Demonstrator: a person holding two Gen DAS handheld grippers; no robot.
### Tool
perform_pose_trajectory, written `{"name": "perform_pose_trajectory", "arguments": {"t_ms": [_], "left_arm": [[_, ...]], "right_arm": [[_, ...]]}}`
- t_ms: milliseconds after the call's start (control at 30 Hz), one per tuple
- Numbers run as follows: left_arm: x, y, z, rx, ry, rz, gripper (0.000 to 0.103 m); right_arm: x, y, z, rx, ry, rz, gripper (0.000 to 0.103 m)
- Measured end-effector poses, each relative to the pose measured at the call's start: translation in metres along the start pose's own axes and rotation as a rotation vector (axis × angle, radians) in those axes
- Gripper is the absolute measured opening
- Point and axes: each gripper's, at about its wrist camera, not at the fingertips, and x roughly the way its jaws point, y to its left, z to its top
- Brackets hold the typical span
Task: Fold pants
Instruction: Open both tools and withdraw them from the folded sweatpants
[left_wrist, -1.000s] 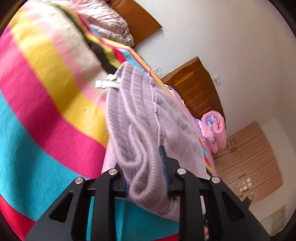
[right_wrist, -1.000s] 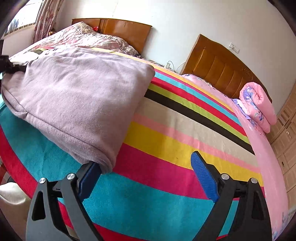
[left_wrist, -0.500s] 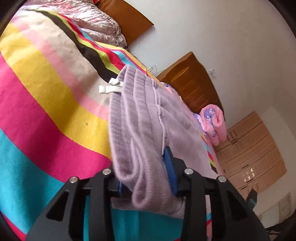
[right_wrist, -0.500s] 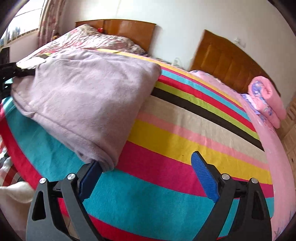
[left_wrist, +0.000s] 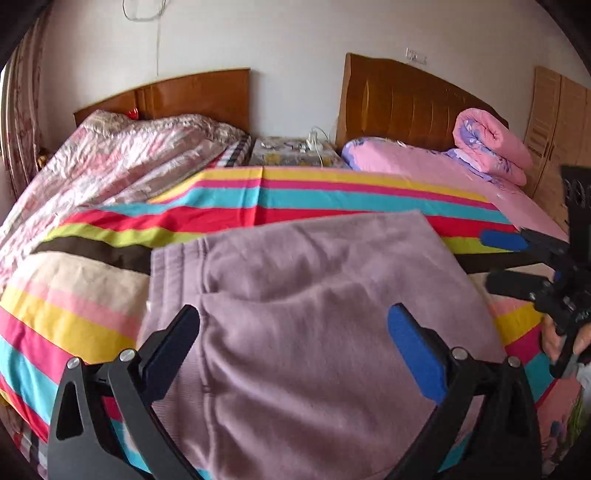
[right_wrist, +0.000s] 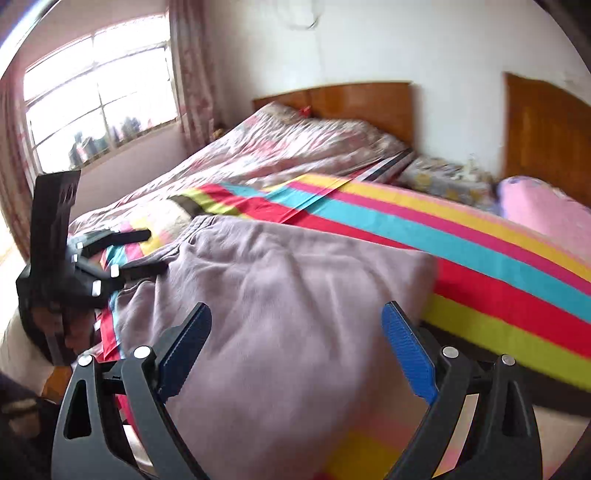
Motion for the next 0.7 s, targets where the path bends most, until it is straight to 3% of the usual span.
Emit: {"name": "perform_pose_trajectory", "arguments": {"t_ms": [67,133,200,300,333,467,533,600,700], "left_arm": [[0.016,0.008,-0.014,-0.032,0.068,0.018,0.101],[0.023,0.015,-0.025,-0.029,0.096,0.052,0.101],[0.026,0.018,-0.029,-0.013,0.097,0.061,0.102],[0.024,0.02,-0.033,-0.01,0.095,0.064,0.102],[0.024,0.02,-0.033,-0.008,0.095,0.071,0.102],[0.025,0.018,-0.034,0.002,0.095,0.09,0.102],[0.023,0.019,-0.034,0.002,0.094,0.085,0.102],[0.021,0.018,-0.034,0.008,0.095,0.086,0.102],[0.017,0.016,-0.034,0.016,0.097,0.109,0.102]], "right_arm": [[0.034,-0.004,0.008,-0.085,0.096,-0.001,0.091],[0.065,-0.017,0.013,-0.148,0.179,-0.077,0.09],[0.068,-0.042,0.024,-0.097,0.148,-0.153,0.091],[0.046,-0.072,0.043,0.078,0.024,-0.226,0.091],[0.042,-0.071,0.048,0.092,0.003,-0.196,0.091],[0.067,-0.029,0.052,-0.087,0.095,-0.096,0.091],[0.085,-0.024,0.049,-0.141,0.163,-0.139,0.091],[0.097,-0.038,0.05,-0.081,0.181,-0.202,0.092],[0.074,-0.036,0.055,0.041,0.088,-0.216,0.092]]}}
